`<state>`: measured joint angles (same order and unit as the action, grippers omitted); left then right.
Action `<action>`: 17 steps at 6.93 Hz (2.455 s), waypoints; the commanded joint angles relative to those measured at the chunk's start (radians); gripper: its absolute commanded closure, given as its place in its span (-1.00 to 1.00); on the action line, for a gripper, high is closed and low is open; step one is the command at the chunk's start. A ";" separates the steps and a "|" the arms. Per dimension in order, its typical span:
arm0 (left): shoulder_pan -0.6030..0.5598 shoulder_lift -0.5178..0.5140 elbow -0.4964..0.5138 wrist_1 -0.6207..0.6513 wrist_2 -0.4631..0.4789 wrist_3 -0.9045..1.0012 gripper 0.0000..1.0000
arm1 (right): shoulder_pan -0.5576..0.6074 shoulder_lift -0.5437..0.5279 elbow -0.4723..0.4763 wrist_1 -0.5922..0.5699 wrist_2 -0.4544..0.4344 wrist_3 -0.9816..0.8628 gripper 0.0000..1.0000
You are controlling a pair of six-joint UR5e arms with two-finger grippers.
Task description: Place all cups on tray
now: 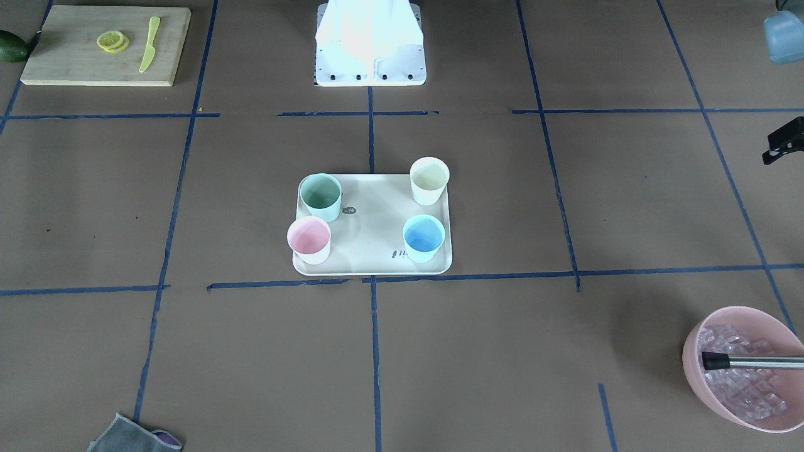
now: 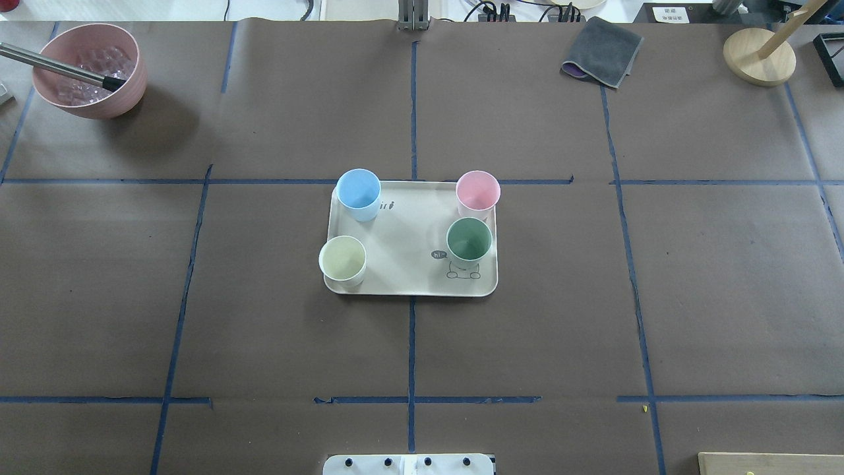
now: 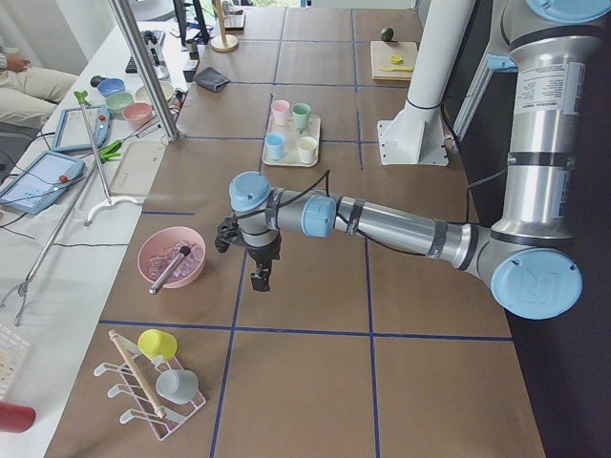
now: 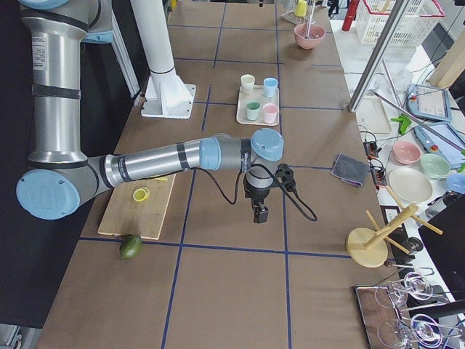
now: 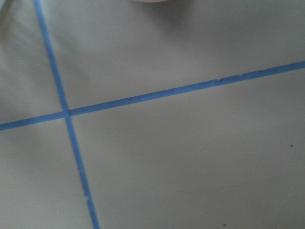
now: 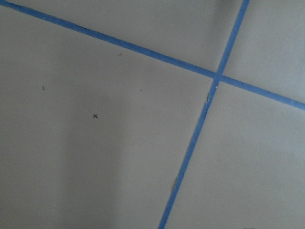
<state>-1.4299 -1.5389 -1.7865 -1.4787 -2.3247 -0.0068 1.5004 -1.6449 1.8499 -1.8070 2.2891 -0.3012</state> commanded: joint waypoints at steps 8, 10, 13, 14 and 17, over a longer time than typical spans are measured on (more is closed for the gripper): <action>-0.095 0.148 -0.021 -0.003 0.002 0.073 -1.00 | 0.095 -0.024 -0.095 -0.009 0.003 0.030 -0.99; -0.093 0.148 -0.020 0.001 -0.001 0.073 -1.00 | 0.095 -0.024 -0.098 -0.009 0.003 0.030 -0.99; -0.093 0.148 -0.024 -0.003 -0.002 0.073 -1.00 | 0.093 -0.026 -0.100 -0.009 0.004 0.028 -0.99; -0.093 0.148 -0.024 -0.003 -0.002 0.073 -1.00 | 0.095 -0.026 -0.101 -0.009 0.004 0.028 -0.99; -0.093 0.148 -0.025 -0.003 -0.004 0.073 -1.00 | 0.095 -0.027 -0.101 -0.009 0.013 0.028 -0.99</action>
<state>-1.5232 -1.3913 -1.8114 -1.4818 -2.3274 0.0660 1.5953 -1.6715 1.7488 -1.8162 2.3005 -0.2726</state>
